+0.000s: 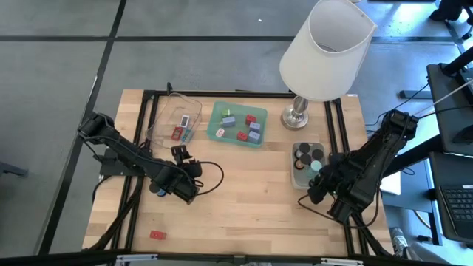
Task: Pick & Place Office items
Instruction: Put the dark blue hourglass into the gray bin, then put the blue hourglass into the gray bin
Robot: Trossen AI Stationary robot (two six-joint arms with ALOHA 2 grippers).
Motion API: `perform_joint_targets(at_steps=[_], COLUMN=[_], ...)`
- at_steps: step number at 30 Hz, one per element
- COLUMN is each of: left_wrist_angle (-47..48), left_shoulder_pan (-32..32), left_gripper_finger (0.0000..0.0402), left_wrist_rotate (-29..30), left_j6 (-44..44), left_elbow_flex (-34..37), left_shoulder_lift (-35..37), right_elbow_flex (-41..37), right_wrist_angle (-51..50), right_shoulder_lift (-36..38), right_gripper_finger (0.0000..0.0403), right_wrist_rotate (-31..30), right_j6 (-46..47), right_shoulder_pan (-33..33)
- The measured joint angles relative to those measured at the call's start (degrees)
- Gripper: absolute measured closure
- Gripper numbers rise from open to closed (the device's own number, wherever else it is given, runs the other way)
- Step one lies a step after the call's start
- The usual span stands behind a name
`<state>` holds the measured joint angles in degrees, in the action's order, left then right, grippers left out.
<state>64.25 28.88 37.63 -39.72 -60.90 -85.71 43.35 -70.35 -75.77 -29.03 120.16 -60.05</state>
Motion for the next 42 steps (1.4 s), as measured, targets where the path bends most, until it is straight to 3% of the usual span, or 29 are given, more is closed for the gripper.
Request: perform_joint_targets(at_steps=[9,19,24,30,37,42], left_wrist_angle=[-0.23,-8.97,-15.13,-20.55,-20.55,-19.78], left_shoulder_pan=[0.0,-0.01,-0.08,-0.98,-2.9,-3.67], left_gripper_finger=[0.0123,0.0123,0.0123,0.0123,0.0123,0.0123], left_wrist_rotate=[0.2,-6.76,-6.69,-2.14,-4.91,-7.9], left_j6=[2.38,2.43,2.43,2.5,4.27,7.74], left_elbow_flex=[0.0,0.0,0.0,0.0,-2.61,-7.46], left_shoulder_lift=[0.0,0.0,0.0,0.0,0.0,0.0], right_elbow_flex=[0.0,0.0,0.0,0.27,9.78,18.75], right_wrist_angle=[-0.82,-0.09,0.5,0.05,-8.23,-14.31], right_shoulder_lift=[0.0,0.0,0.0,0.0,-0.02,-0.02], right_gripper_finger=[0.0171,0.0177,0.0139,0.0091,0.0079,0.008], right_wrist_rotate=[0.0,1.1,1.02,3.26,15.04,7.68], right_j6=[-1.27,-1.34,-0.4,-0.67,-8.65,-11.64], right_shoulder_pan=[0.0,0.0,0.01,0.92,3.61,4.64])
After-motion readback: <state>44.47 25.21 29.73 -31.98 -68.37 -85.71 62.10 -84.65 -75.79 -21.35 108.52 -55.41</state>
